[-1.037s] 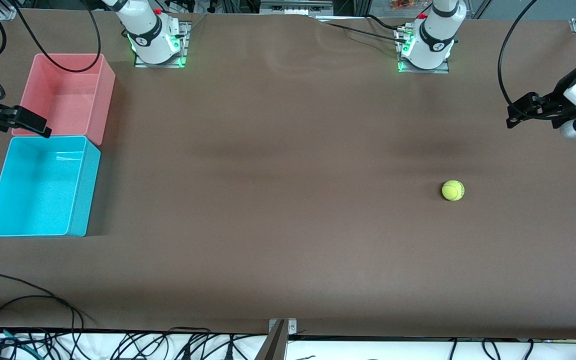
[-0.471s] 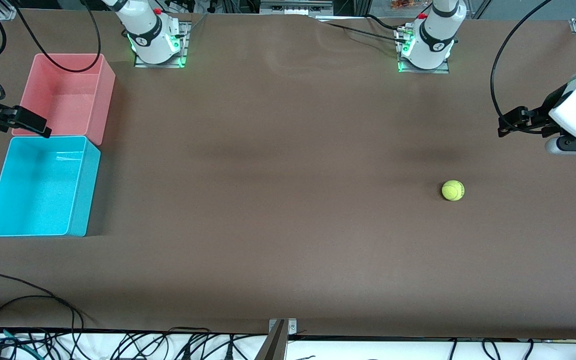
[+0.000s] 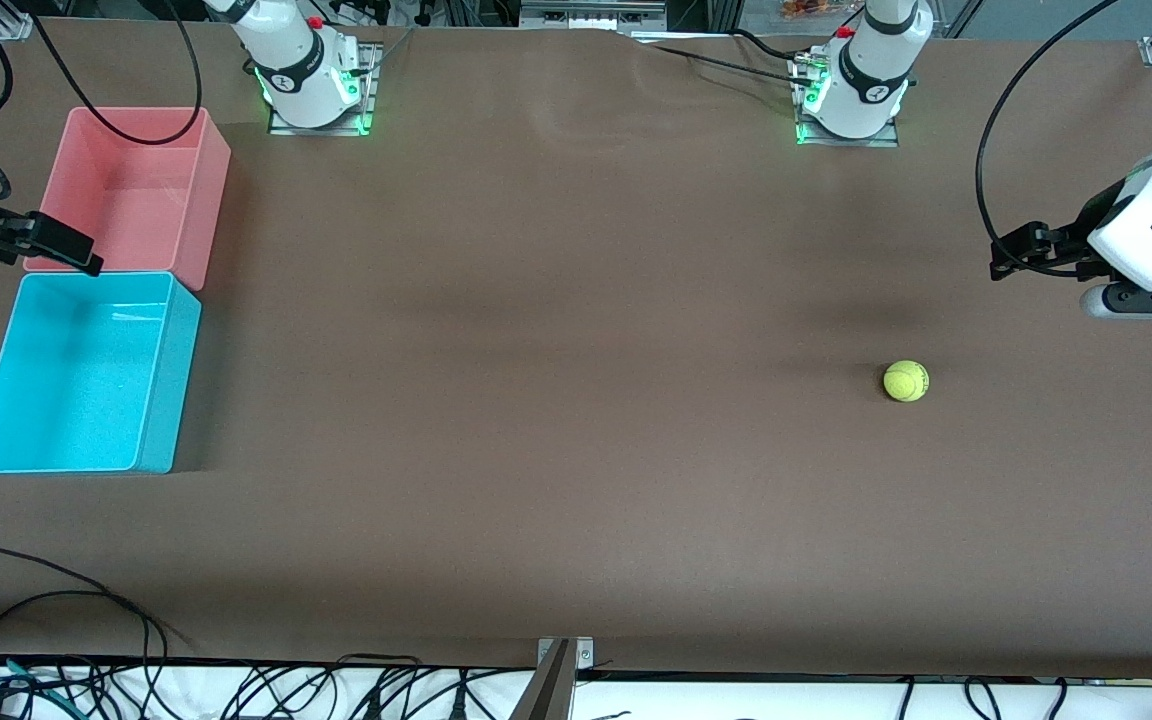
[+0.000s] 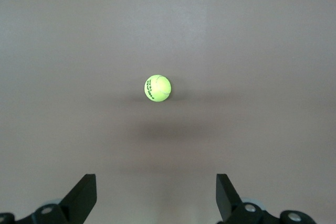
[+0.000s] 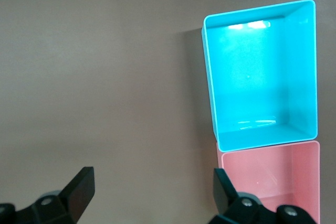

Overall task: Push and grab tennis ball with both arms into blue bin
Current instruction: 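Move the left gripper down toward the yellow-green tennis ball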

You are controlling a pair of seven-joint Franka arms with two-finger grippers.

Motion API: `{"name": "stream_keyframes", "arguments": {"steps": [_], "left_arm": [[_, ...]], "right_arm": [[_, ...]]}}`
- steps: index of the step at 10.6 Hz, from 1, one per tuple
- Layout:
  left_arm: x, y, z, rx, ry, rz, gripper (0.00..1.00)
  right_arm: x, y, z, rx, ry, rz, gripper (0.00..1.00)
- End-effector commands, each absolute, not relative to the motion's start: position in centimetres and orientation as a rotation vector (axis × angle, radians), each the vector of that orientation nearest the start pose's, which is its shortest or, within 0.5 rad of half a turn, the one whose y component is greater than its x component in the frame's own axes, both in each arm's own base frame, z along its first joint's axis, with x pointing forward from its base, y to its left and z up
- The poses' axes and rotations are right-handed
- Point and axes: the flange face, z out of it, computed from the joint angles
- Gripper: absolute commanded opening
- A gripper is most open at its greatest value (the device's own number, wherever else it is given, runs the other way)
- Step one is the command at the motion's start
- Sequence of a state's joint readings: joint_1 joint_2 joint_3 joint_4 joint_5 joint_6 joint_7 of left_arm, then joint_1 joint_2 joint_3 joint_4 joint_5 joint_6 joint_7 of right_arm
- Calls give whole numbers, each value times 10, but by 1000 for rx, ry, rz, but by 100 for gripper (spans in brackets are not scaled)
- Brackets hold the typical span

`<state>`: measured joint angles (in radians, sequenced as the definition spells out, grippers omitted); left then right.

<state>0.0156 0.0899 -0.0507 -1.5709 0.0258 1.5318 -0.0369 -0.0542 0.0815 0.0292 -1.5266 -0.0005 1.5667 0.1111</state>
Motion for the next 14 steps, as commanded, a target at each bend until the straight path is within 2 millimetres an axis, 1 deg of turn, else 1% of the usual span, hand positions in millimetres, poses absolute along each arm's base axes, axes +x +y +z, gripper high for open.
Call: {"name": "stream_keyframes", "arguments": {"steps": [1,2,3,4,5,8,9,10,11,12,13,14], "left_arm": [[580,-4,569,-3094,-35,176,100],[582,-4,566,-3092,-33,124,100],[578,-4,548,-3088,-29,97,100],[575,4,533,-3090,-43,65,100],[573,14,527,-3092,-65,37,100],[573,18,512,-3091,-59,33,100],[572,28,502,-3093,-56,55,100],[568,28,481,-3092,-46,107,100],[562,29,466,-3093,16,157,100],[561,32,467,-3093,235,160,100],[564,42,467,-3087,364,123,100],[563,49,460,-3082,462,114,100]], "right_arm": [[579,-18,604,-3144,196,72,100],[579,-17,604,-3144,193,72,100],[579,-17,604,-3144,196,72,100],[579,-17,604,-3144,196,72,100],[579,-17,604,-3146,193,72,100],[579,-18,604,-3144,196,72,100],[579,-18,604,-3144,196,72,100],[579,-18,604,-3144,196,72,100],[579,-19,604,-3144,198,72,100],[579,-19,604,-3144,198,72,100],[579,-19,604,-3144,198,72,100],[579,-20,604,-3144,201,72,100]]}}
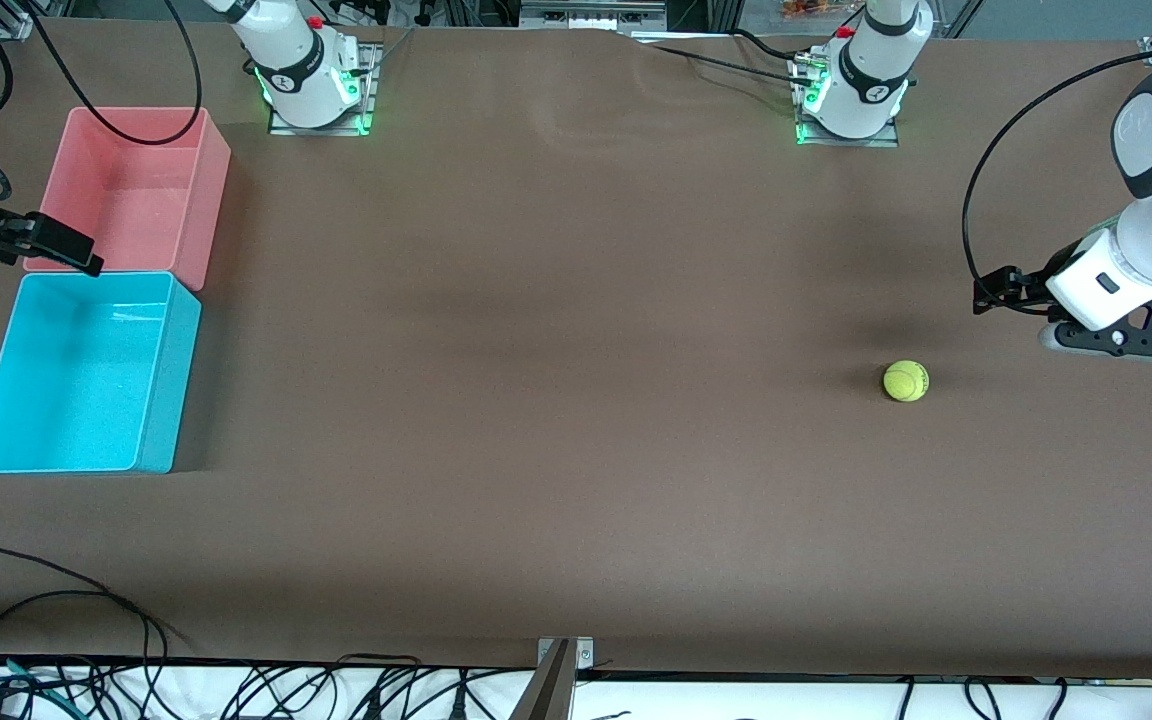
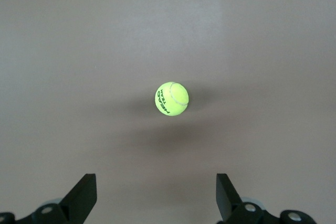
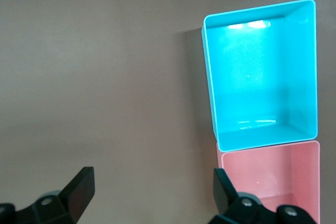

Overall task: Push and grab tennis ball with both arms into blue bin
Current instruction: 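Move the left gripper down toward the yellow-green tennis ball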

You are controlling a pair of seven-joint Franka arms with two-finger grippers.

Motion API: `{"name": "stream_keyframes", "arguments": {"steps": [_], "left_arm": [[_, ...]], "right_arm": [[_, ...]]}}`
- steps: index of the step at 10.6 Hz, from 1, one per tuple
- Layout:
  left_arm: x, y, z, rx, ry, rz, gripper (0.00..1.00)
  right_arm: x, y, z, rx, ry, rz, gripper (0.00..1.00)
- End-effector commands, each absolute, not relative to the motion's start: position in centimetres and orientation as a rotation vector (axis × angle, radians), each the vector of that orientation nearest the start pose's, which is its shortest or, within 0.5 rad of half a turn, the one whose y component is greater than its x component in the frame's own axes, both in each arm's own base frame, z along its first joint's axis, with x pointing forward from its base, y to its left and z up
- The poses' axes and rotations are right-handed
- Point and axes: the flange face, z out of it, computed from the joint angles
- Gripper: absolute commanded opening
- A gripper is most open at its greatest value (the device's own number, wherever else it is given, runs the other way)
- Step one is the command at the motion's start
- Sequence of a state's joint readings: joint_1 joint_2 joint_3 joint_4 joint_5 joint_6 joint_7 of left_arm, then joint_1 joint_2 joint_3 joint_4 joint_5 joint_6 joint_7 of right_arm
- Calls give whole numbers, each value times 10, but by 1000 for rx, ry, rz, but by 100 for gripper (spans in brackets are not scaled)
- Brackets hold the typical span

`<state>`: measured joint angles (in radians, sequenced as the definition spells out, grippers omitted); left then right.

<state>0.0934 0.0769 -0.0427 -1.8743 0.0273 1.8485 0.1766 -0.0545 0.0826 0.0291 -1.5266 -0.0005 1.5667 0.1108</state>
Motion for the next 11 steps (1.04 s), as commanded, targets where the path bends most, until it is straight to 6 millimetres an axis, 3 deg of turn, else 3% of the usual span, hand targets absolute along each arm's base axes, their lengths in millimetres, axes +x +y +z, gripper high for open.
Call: {"name": "stream_keyframes", "arguments": {"steps": [1,4,7,9,11], "left_arm": [[564,50,458,-3063,569,101,97],[558,54,425,-2985,935,103,73],[556,61,386,-2808,1369,34,33],[558,61,370,-2748,1501,11,5],[563,63,352,-2663,1650,7,0]], "right_arm": [[579,-21,604,-3144,203,72,100],[579,-21,604,-3144,203,72,100],[580,-22,603,-3143,208,72,100],[579,-22,604,-3143,208,70,100],[580,-25,603,-3140,212,70,100]]}}
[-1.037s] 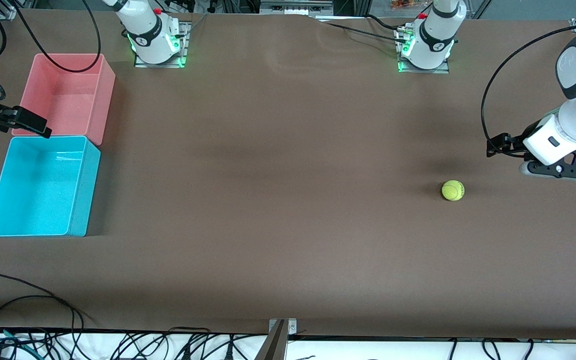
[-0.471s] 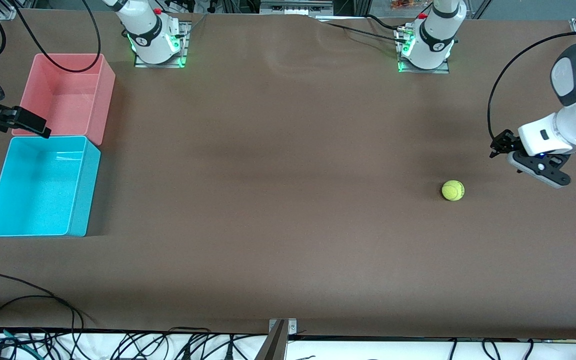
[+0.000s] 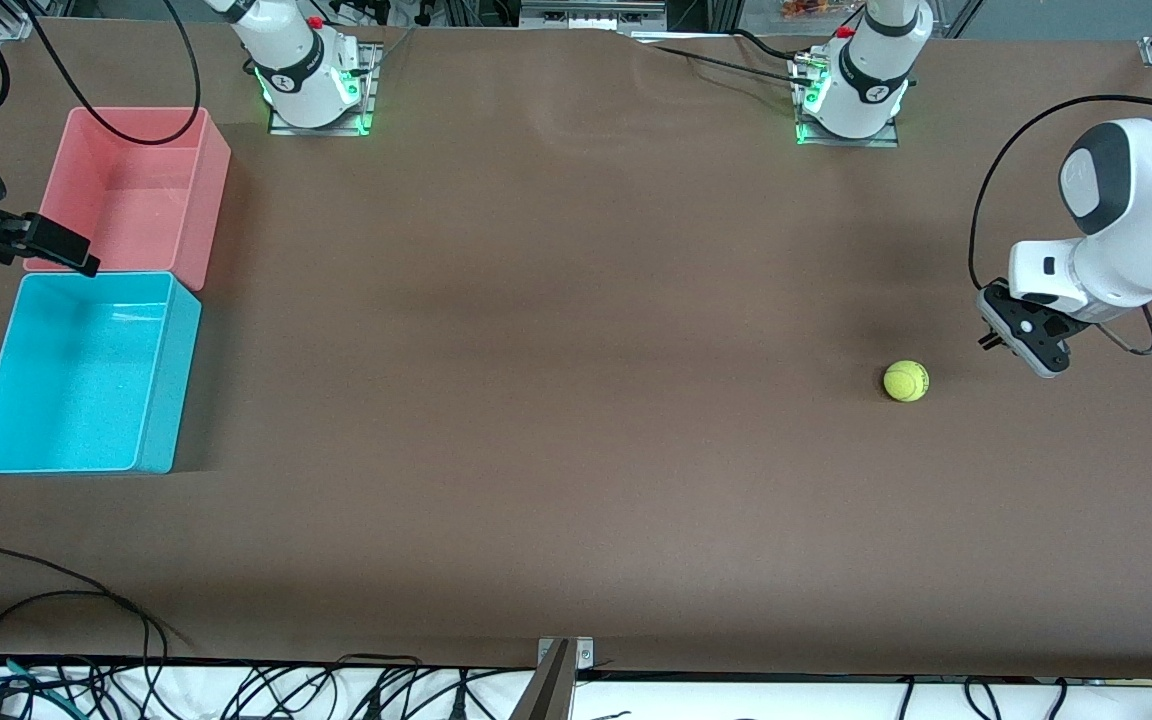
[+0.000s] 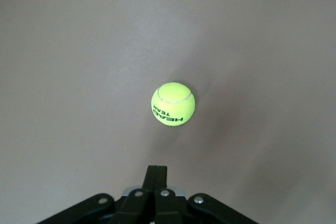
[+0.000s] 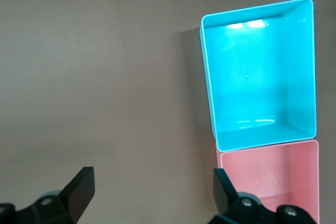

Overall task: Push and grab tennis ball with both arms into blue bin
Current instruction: 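Move the left gripper down toward the yellow-green tennis ball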

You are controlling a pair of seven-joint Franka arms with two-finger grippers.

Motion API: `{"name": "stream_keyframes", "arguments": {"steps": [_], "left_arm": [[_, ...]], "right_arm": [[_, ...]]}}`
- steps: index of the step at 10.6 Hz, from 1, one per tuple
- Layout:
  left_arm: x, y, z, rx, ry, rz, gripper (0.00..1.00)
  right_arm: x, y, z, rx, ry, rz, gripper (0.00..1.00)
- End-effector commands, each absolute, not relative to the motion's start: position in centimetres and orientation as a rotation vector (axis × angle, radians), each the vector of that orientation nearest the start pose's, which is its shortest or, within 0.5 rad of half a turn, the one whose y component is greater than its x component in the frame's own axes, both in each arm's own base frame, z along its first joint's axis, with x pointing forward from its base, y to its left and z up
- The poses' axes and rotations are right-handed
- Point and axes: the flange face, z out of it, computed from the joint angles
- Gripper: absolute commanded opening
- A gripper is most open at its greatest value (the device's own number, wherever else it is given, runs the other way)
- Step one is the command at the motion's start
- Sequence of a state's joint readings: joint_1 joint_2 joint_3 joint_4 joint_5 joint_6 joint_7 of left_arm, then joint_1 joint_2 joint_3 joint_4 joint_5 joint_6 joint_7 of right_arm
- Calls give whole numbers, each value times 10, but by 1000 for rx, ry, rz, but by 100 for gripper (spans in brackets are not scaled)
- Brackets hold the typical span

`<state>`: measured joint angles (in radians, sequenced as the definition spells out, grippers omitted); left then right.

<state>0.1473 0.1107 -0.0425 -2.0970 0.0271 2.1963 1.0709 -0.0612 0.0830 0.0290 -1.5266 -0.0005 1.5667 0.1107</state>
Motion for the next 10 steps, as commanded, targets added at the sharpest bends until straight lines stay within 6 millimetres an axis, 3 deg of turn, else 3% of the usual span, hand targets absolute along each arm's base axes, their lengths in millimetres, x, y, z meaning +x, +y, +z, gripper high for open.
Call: {"name": "stream_keyframes", "arguments": {"steps": [1,4,6,10], "left_arm": [[566,69,339,-2630,1701,-1,0],[576,89,297,-2551,1820,-11,0],[579,91,271,-2520,1878,-4,0],[586,91,243,-2503,1941,39,0]], "right_arm": [[581,-28,600,-3137,222,79,100],[581,-28,600,-3140,169,80,100],[581,-28,599,-3140,166,82,100],[581,-28,600,-3141,166,77,100]]}}
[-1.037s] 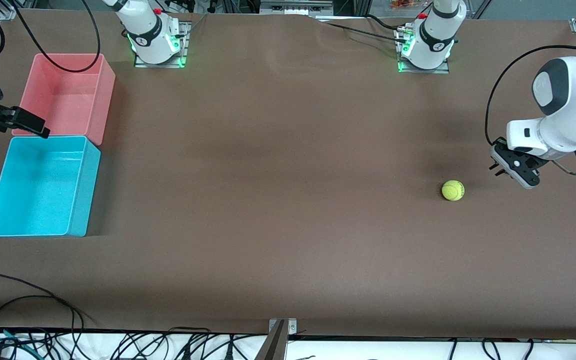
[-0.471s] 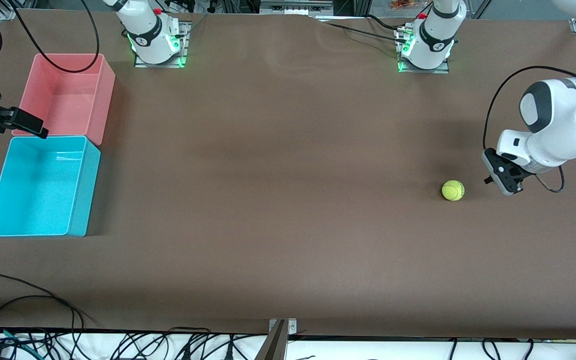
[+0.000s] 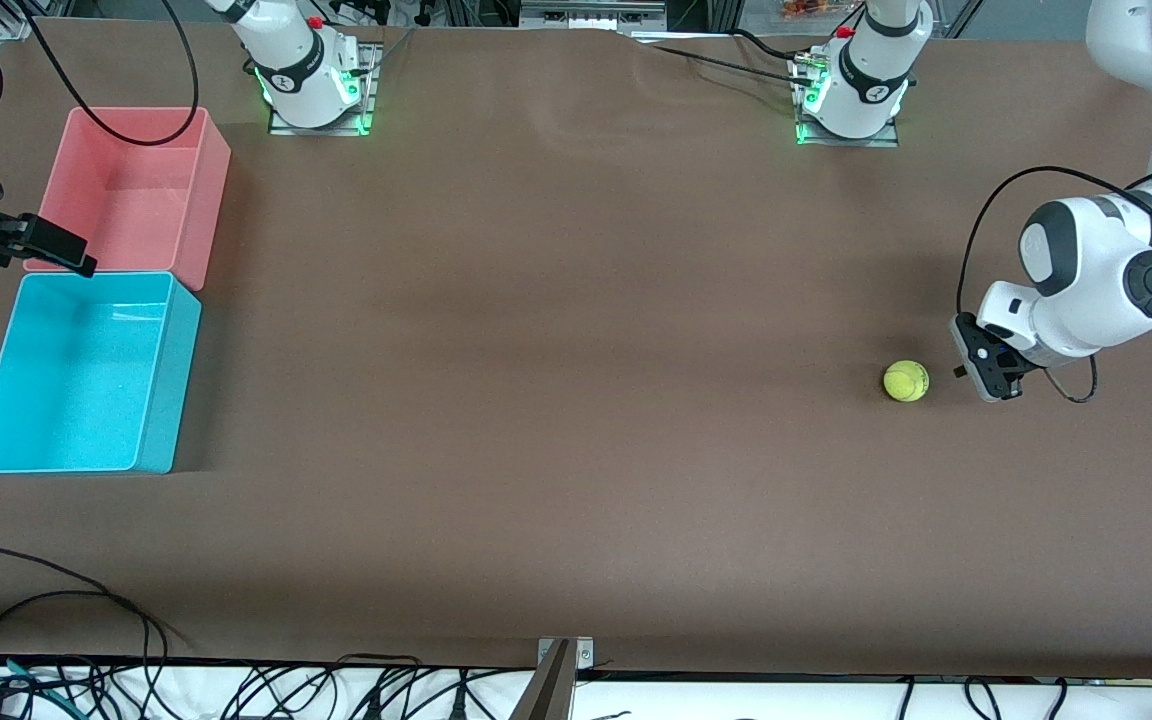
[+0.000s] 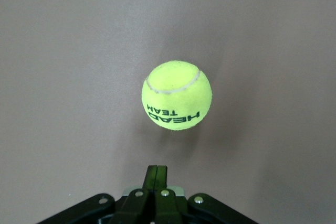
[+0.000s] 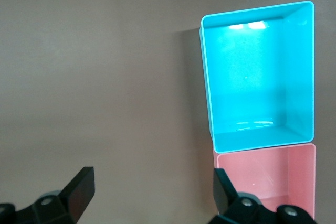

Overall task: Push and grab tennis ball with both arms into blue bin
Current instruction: 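Lower the left gripper to the table beside the tennis ball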

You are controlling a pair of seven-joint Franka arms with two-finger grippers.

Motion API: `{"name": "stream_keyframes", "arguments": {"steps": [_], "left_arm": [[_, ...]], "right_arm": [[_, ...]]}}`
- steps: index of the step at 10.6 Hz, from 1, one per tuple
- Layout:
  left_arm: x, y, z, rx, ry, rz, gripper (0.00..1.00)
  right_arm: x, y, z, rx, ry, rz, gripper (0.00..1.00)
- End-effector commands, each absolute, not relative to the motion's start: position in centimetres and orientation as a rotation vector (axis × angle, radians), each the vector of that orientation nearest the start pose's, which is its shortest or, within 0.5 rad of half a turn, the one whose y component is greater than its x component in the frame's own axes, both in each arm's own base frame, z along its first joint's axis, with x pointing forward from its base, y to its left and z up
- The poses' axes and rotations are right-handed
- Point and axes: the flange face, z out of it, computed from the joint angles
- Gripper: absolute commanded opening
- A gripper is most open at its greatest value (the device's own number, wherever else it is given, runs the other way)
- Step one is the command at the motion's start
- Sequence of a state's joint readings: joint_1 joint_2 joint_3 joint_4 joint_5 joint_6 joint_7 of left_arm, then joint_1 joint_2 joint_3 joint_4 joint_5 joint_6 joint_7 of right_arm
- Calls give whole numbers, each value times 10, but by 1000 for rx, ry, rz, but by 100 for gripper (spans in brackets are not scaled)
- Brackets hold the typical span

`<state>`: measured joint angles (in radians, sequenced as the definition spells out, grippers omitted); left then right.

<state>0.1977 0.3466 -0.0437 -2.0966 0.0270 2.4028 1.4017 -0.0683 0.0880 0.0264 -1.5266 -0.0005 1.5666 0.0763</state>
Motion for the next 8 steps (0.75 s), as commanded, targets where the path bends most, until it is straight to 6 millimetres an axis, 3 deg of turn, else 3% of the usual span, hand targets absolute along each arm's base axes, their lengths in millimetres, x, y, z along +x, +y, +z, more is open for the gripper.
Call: {"name": "stream_keyframes", "arguments": {"steps": [1,4,8], "left_arm": [[593,92,238,-2480,1977,33,0],[603,96,223,-2421,2063,34,0],[599,101,201,-2406,2120,64,0]], "right_arm": [[581,-29,599,-3143,167,82,100],[581,-29,599,-3143,169,80,100],[581,-27,599,-3144,167,80,100]]}}
